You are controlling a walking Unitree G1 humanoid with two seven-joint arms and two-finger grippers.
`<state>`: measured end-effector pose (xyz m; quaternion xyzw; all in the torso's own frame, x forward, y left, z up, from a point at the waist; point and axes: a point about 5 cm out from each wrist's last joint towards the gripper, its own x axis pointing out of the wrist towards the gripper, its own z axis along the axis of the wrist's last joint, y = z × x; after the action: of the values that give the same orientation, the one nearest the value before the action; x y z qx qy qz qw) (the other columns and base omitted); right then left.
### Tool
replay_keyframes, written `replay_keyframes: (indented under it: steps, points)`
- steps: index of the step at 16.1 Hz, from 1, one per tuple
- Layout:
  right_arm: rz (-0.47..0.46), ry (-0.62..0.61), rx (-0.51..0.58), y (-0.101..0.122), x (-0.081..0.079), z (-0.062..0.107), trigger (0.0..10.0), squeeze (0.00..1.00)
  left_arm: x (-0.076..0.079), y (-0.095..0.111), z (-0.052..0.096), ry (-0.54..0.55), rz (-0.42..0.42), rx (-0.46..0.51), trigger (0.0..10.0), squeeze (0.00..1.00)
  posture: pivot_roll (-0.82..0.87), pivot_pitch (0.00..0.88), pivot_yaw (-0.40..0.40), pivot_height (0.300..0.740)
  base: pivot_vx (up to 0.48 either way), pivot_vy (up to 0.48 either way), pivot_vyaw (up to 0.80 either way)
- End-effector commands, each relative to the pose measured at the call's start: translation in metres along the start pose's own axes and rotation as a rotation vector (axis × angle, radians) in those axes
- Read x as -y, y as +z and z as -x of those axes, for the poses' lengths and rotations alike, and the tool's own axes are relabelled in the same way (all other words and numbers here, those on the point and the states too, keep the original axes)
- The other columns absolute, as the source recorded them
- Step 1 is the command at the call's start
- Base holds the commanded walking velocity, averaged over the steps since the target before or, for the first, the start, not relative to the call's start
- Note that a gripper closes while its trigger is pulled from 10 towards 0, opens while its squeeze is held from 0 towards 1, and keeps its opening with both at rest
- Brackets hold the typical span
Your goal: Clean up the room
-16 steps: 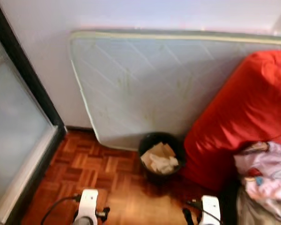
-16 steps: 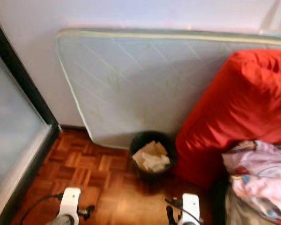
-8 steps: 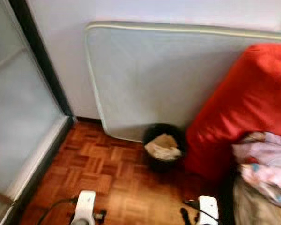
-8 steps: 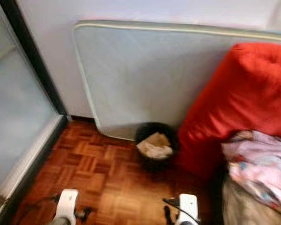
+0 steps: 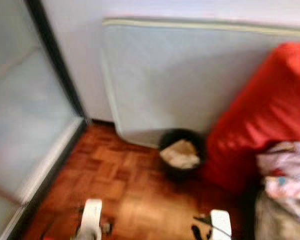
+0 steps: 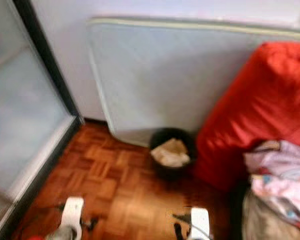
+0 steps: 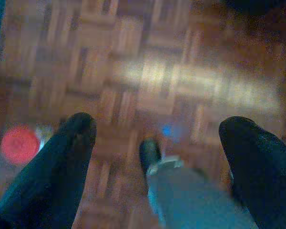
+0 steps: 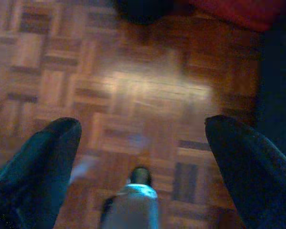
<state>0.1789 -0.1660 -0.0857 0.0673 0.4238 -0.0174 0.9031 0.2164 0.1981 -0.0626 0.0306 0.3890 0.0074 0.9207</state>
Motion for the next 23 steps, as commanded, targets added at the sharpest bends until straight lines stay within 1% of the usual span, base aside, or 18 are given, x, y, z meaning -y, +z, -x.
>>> replay_keyframes:
  steps: [1,2,3,4,5,6,7,8,12,14,19,21,23]
  points:
    - [0.0,0.005,-0.025,-0.007,-0.002,0.001,10.0,0.0,-0.01,-0.021,0.006,0.011,0.003,-0.067,10.0,0.0,0.03,0.014,-0.027,0.74,0.0,0.0,-0.77]
    - [0.003,0.009,-0.032,-0.008,-0.003,0.001,10.0,0.0,-0.026,-0.03,0.012,0.027,-0.002,-0.086,10.0,0.0,0.04,0.0,-0.024,0.74,0.0,0.0,-0.77]
    - [0.005,0.01,-0.037,-0.01,-0.004,0.002,10.0,0.0,-0.037,-0.037,0.016,0.039,-0.003,-0.098,10.0,0.0,0.03,0.0,-0.022,0.74,0.0,0.0,-0.77]
    - [0.006,0.011,-0.041,-0.011,-0.004,0.002,10.0,0.0,-0.041,-0.041,0.019,0.038,-0.018,-0.108,10.0,0.0,0.03,0.0,-0.021,0.74,0.0,0.0,-0.77]
    - [0.008,0.012,-0.046,-0.013,-0.004,0.002,10.0,0.0,-0.024,-0.039,0.015,0.019,-0.04,-0.096,10.0,0.0,0.03,0.0,-0.022,0.74,0.0,-0.326,-0.77]
    - [0.011,0.012,-0.051,-0.014,-0.004,0.003,10.0,0.0,-0.016,-0.036,0.013,0.009,-0.044,-0.089,10.0,0.0,0.04,0.0,-0.02,0.74,0.0,-0.454,-0.77]
    - [0.011,0.012,-0.055,-0.015,-0.004,0.003,10.0,0.0,-0.011,-0.034,0.011,0.004,-0.032,-0.088,10.0,0.0,0.04,0.0,-0.018,0.74,0.0,0.0,-0.77]
    - [0.011,0.013,-0.056,-0.015,-0.004,0.003,10.0,0.0,-0.009,-0.033,0.01,0.002,-0.022,-0.088,10.0,0.0,0.04,0.0,-0.018,0.74,0.0,0.0,-0.77]
    - [-0.004,0.008,-0.039,-0.009,-0.005,0.001,10.0,0.0,-0.013,-0.026,0.009,0.013,-0.021,-0.072,10.0,0.0,0.04,0.001,-0.018,0.74,0.0,0.0,-0.77]
    - [-0.007,-0.002,-0.03,-0.006,-0.003,0.001,10.0,0.0,-0.014,-0.025,0.008,0.017,-0.016,-0.068,10.0,0.0,0.04,0.025,-0.02,0.74,0.0,0.0,-0.77]
    - [0.036,-0.012,-0.004,0.001,-0.002,-0.001,10.0,0.0,-0.015,-0.02,0.007,0.017,-0.019,-0.057,10.0,0.0,0.04,0.043,-0.016,0.74,0.0,0.0,-0.76]
    - [0.039,-0.016,-0.004,0.001,-0.002,-0.001,10.0,0.0,-0.016,-0.019,0.007,0.022,-0.021,-0.054,10.0,0.0,0.04,0.051,-0.015,0.74,0.0,0.0,-0.76]
    - [0.044,-0.018,-0.002,0.001,-0.003,-0.001,10.0,0.0,-0.016,-0.019,0.007,0.027,-0.044,-0.055,10.0,0.0,0.04,0.055,-0.015,0.74,0.0,-0.169,-0.76]
